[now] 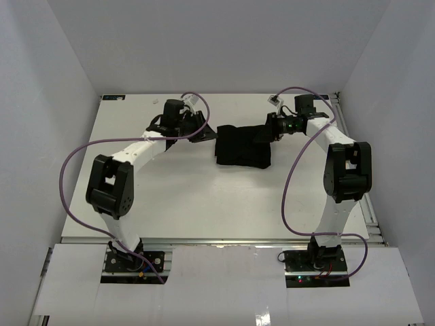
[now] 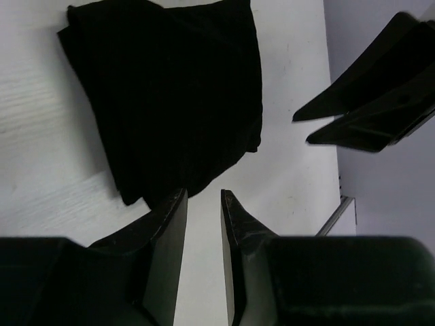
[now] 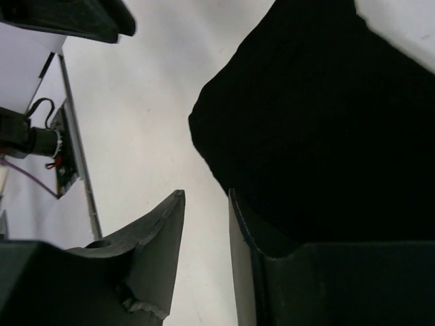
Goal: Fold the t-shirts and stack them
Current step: Smooth out wrinkles on the folded tshirt
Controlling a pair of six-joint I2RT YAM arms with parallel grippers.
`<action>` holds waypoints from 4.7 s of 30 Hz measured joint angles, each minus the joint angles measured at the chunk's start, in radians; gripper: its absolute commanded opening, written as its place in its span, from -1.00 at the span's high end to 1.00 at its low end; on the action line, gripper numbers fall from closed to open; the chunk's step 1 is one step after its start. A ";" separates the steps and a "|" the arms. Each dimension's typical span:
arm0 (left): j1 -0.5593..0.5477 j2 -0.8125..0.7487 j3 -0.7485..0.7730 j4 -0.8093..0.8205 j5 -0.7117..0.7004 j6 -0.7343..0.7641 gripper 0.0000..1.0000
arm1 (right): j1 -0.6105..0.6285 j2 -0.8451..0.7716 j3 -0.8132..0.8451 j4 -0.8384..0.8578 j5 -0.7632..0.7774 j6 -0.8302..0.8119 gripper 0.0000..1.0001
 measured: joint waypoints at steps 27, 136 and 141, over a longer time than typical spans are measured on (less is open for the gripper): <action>-0.047 0.651 0.529 0.134 0.156 -0.175 0.25 | 0.027 0.161 -0.143 0.090 0.053 0.136 0.16; -0.078 0.671 0.514 0.166 0.370 -0.199 0.18 | -0.056 0.047 -0.178 -0.069 -0.117 -0.014 0.14; -0.072 0.677 0.514 0.168 0.370 -0.202 0.18 | -0.053 0.070 -0.206 -0.084 -0.103 -0.049 0.15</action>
